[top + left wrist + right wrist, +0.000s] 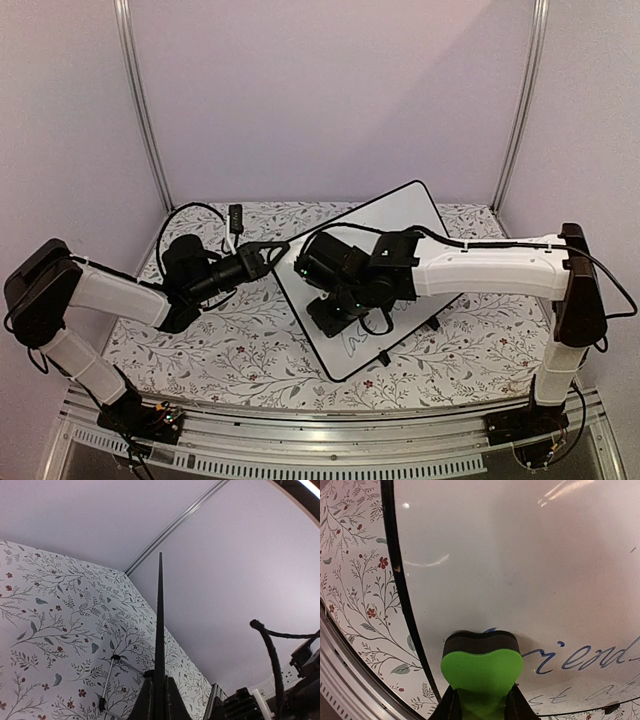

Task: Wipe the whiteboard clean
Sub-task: Erase the whiteboard at the center of the board.

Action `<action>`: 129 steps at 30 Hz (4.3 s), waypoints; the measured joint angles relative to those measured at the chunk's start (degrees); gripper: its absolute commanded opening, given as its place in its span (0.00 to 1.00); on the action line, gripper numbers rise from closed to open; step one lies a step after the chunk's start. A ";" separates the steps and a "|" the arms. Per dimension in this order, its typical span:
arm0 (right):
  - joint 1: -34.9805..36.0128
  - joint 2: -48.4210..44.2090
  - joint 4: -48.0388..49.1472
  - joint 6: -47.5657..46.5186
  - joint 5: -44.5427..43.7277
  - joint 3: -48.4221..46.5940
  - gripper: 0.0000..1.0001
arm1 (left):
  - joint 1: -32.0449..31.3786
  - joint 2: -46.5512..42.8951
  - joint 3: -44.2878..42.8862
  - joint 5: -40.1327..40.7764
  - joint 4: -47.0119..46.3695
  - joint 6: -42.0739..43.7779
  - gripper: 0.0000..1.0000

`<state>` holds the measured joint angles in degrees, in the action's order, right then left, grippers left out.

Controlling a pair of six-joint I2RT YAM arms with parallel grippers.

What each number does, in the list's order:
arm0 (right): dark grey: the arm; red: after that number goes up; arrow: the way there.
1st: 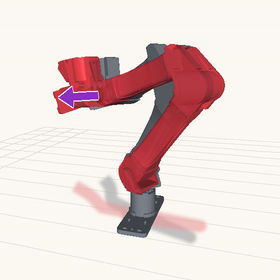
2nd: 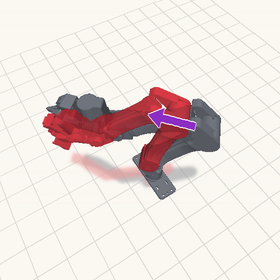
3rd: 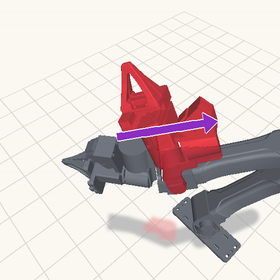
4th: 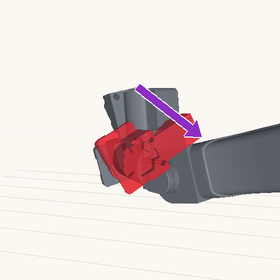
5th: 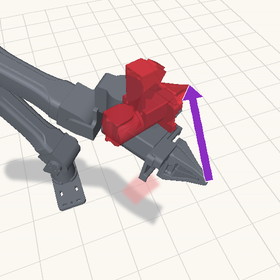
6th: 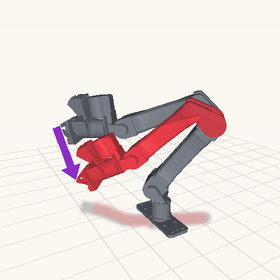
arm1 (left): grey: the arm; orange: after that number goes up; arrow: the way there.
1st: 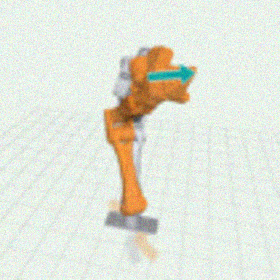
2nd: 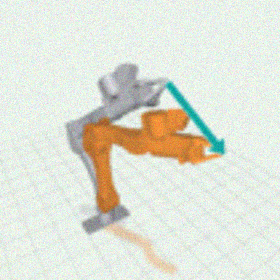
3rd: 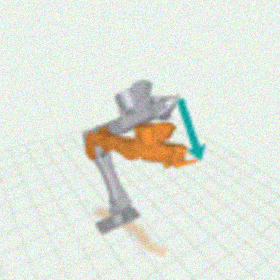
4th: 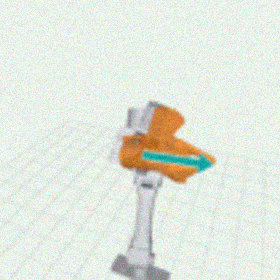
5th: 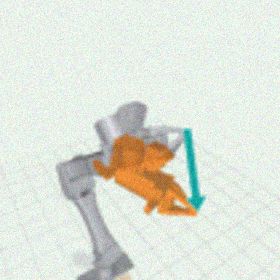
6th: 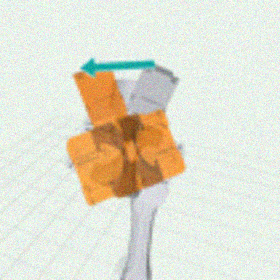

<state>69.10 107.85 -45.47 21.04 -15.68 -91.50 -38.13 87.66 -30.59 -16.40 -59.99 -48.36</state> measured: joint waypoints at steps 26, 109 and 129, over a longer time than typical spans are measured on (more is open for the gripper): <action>3.23 1.11 -2.12 4.11 -2.62 2.49 0.00 | -0.24 0.00 -0.07 0.37 0.11 0.33 0.00; -2.16 -0.81 1.38 -2.25 -6.75 2.91 0.00 | -0.28 0.00 -0.11 0.59 0.59 0.35 0.00; 0.83 -3.82 2.80 1.09 -3.19 13.27 0.00 | -0.35 0.00 -0.13 -0.02 0.02 0.35 0.00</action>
<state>69.93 104.03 -42.68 22.13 -18.87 -78.24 -38.48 87.66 -30.72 -16.43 -59.96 -48.01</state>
